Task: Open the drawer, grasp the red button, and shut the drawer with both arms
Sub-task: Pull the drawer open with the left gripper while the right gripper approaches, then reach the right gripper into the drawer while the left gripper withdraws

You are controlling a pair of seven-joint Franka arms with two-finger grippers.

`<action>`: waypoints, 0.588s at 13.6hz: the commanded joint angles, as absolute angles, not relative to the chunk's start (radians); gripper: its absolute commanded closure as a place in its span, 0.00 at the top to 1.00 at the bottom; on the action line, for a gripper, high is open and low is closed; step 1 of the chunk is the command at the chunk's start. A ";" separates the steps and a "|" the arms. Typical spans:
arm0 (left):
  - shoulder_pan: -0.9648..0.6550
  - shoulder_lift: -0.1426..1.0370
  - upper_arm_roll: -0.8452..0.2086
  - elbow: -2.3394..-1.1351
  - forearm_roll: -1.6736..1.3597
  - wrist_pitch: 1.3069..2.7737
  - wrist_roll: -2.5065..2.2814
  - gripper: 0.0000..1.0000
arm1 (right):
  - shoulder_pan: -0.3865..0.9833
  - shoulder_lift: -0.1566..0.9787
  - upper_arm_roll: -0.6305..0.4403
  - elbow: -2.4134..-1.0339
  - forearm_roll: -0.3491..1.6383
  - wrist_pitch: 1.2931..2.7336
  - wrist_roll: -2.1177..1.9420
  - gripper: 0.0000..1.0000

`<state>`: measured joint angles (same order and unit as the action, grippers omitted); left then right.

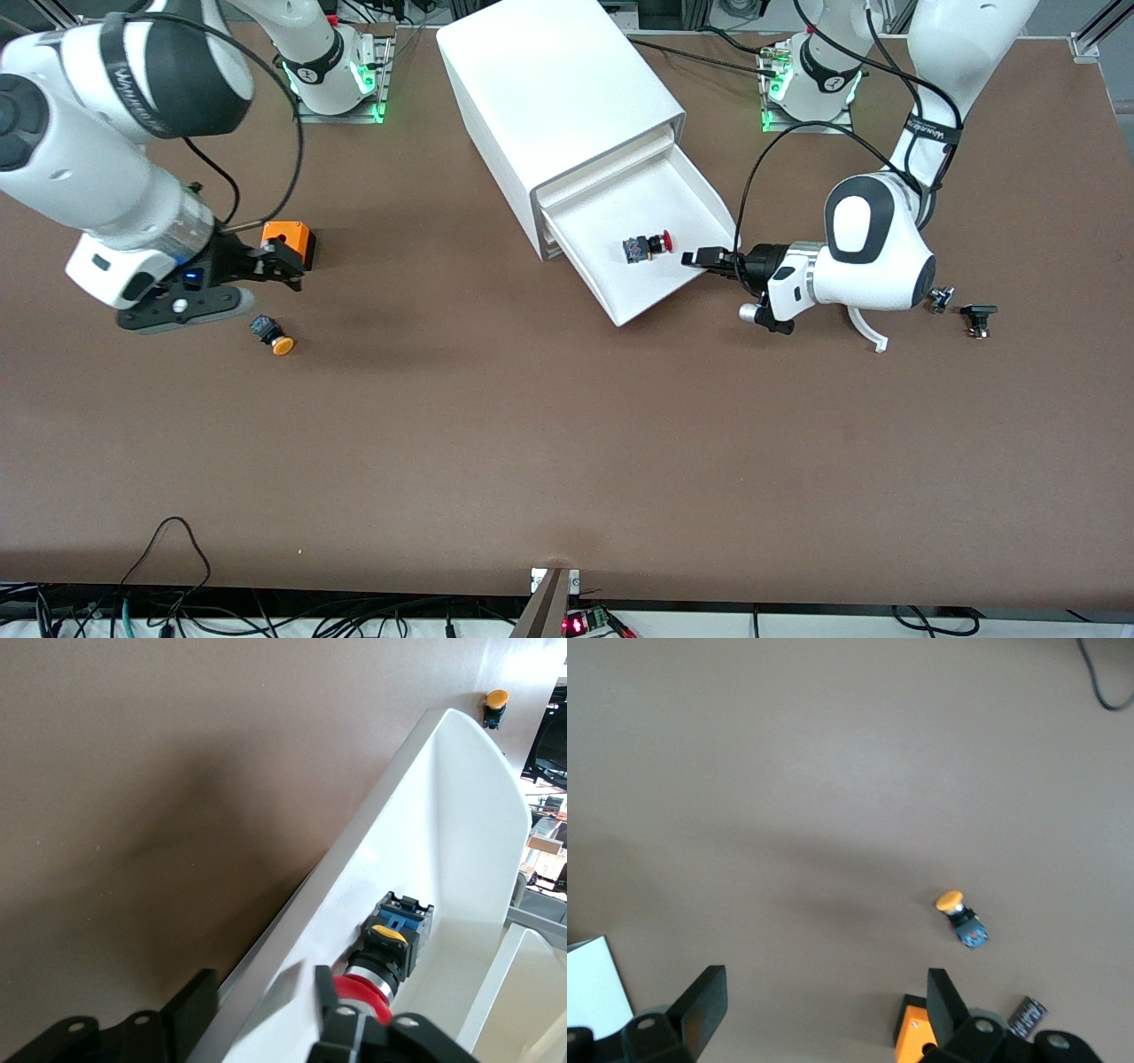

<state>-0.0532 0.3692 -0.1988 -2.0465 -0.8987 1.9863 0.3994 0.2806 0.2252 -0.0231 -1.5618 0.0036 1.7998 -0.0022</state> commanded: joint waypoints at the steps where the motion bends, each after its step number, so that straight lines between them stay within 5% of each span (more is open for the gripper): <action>1: -0.058 0.357 -0.199 -2.039 -0.881 1.993 0.383 1.00 | 0.383 0.291 -0.032 -1.459 0.018 1.801 -0.012 1.00; 8: -0.035 0.299 -0.215 -2.008 -0.877 2.092 0.382 1.00 | 0.523 0.489 0.087 -1.244 0.100 1.832 -0.177 1.00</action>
